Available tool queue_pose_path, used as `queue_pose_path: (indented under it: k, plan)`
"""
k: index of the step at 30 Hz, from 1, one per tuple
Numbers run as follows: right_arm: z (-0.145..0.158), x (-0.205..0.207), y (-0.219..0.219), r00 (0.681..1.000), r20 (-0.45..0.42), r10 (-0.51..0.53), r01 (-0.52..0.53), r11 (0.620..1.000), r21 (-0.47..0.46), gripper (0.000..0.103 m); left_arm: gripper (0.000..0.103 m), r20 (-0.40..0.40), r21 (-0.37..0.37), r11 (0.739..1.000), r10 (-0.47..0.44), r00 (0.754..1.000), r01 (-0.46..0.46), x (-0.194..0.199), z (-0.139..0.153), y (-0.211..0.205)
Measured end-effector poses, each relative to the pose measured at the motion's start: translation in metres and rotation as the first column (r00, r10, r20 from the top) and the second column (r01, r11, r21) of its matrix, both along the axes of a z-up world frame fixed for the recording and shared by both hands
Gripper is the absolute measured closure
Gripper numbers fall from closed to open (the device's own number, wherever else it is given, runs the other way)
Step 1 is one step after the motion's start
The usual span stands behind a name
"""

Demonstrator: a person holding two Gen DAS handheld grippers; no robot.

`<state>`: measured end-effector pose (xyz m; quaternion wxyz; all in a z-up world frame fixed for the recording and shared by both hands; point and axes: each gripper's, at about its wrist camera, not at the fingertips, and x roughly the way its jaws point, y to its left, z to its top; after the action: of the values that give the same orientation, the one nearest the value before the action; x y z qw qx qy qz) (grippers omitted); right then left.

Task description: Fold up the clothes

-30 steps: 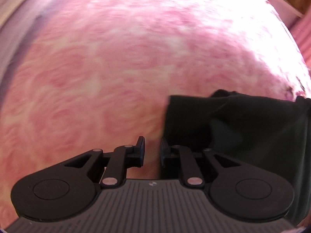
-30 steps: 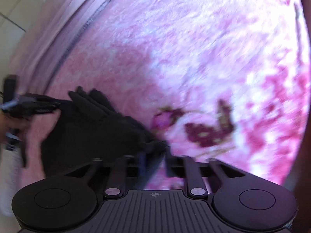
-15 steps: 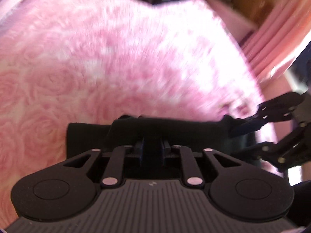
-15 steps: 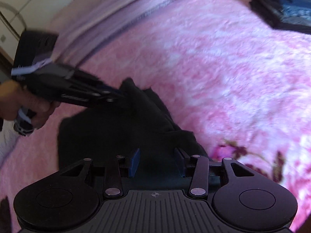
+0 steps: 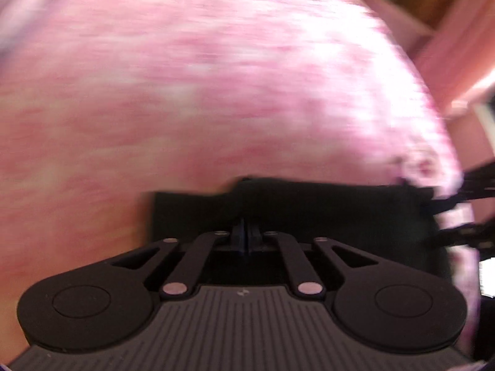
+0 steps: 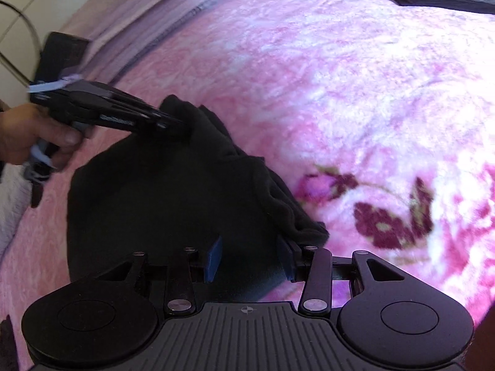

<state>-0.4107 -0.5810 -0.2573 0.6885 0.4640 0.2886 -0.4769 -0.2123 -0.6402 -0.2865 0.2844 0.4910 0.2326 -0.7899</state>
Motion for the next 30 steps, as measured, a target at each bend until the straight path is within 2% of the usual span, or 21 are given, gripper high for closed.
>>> queue_pose_path:
  k: [2, 4, 7, 11, 16, 18, 19, 22, 24, 27, 29, 30]
  plan:
    - [0.012, 0.005, 0.005, 0.997, -0.069, -0.019, 0.020, 1.000, 0.015, 0.059, 0.095, 0.034, -0.026, 0.994, 0.106, 0.994, -0.105, 0.034, 0.019, 0.003]
    - [0.029, 0.011, 0.015, 0.996, -0.091, -0.022, 0.022, 1.000, 0.001, 0.059, 0.095, 0.061, -0.054, 0.988, 0.147, 0.987, -0.144, 0.068, 0.043, 0.020]
    - [0.051, 0.031, 0.035, 0.998, -0.057, 0.021, -0.023, 0.999, -0.031, 0.059, 0.095, 0.078, -0.072, 0.983, 0.174, 0.982, -0.169, 0.110, 0.070, 0.054]
    - [0.060, 0.073, 0.062, 0.993, -0.009, 0.115, -0.115, 0.991, -0.064, 0.059, 0.094, 0.067, -0.071, 0.981, 0.183, 0.981, -0.179, 0.134, 0.075, 0.101]
    - [0.037, 0.123, 0.090, 0.978, 0.005, 0.211, -0.210, 0.975, -0.069, 0.059, 0.091, 0.025, -0.040, 0.992, 0.125, 0.992, -0.124, 0.120, 0.044, 0.141]
    - [0.019, 0.134, 0.098, 0.975, -0.019, 0.222, -0.222, 0.975, -0.029, 0.059, 0.090, 0.021, -0.030, 0.992, 0.121, 0.992, -0.120, 0.115, 0.025, 0.144]
    - [0.010, 0.132, 0.100, 0.979, -0.014, 0.203, -0.203, 0.979, -0.011, 0.059, 0.090, 0.024, -0.027, 0.992, 0.127, 0.992, -0.127, 0.114, 0.016, 0.143]
    - [0.002, 0.120, 0.112, 0.975, 0.004, 0.224, -0.224, 0.974, -0.045, 0.059, 0.090, 0.027, 0.006, 0.989, 0.149, 0.988, -0.149, 0.118, -0.005, 0.134]
    - [0.002, 0.119, 0.116, 0.961, -0.014, 0.277, -0.277, 0.959, -0.063, 0.059, 0.090, 0.021, 0.020, 0.991, 0.134, 0.991, -0.135, 0.120, -0.010, 0.129]
    - [0.010, 0.121, 0.115, 0.952, -0.058, 0.301, -0.303, 0.953, -0.026, 0.059, 0.090, 0.052, 0.011, 0.997, 0.072, 0.996, -0.073, 0.119, -0.001, 0.130]
    - [0.018, 0.124, 0.117, 0.947, -0.117, 0.300, -0.304, 0.953, -0.010, 0.059, 0.089, 0.109, -0.041, 0.999, 0.001, 0.994, 0.003, 0.118, 0.009, 0.139]
    - [0.021, 0.131, 0.117, 0.940, -0.155, 0.304, -0.310, 0.951, -0.013, 0.059, 0.081, 0.142, -0.070, 0.997, -0.035, 0.989, 0.045, 0.117, 0.014, 0.144]
